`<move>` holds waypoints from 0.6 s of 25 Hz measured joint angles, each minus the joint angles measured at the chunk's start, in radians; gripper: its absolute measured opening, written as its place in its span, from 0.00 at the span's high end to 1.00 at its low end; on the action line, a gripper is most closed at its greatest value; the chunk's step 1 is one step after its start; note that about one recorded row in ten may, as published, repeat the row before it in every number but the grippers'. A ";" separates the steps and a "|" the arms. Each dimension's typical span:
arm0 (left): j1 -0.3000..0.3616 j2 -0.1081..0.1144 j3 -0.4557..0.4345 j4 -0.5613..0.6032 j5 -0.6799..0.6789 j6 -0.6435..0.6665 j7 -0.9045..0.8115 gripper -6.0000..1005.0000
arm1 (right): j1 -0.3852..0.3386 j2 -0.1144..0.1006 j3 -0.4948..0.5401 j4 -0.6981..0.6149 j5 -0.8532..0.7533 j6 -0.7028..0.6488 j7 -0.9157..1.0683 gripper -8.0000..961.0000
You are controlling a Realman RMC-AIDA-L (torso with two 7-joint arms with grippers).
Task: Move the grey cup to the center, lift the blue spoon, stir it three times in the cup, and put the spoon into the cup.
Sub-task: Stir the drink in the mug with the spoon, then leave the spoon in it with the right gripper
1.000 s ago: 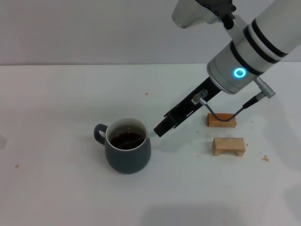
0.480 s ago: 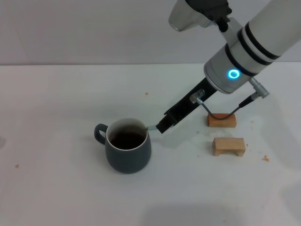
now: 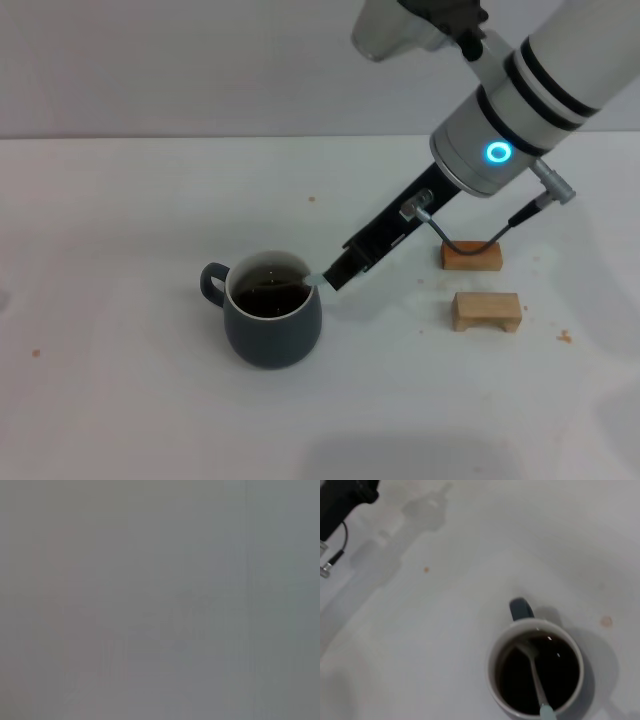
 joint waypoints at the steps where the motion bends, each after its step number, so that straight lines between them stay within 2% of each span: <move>1: 0.000 0.000 -0.002 0.000 0.000 0.000 0.000 0.99 | 0.005 0.000 0.000 0.014 0.007 0.000 0.001 0.83; 8: 0.001 0.004 -0.018 -0.001 0.001 0.001 0.000 0.99 | 0.031 0.005 0.001 0.016 0.023 -0.030 0.000 0.83; 13: 0.001 0.007 -0.018 -0.002 0.001 0.001 0.000 0.99 | 0.042 0.007 -0.006 0.005 0.016 -0.059 -0.004 0.94; 15: -0.002 0.007 -0.020 0.000 0.001 0.001 0.000 0.99 | 0.042 0.003 -0.003 -0.002 0.010 -0.062 -0.004 0.95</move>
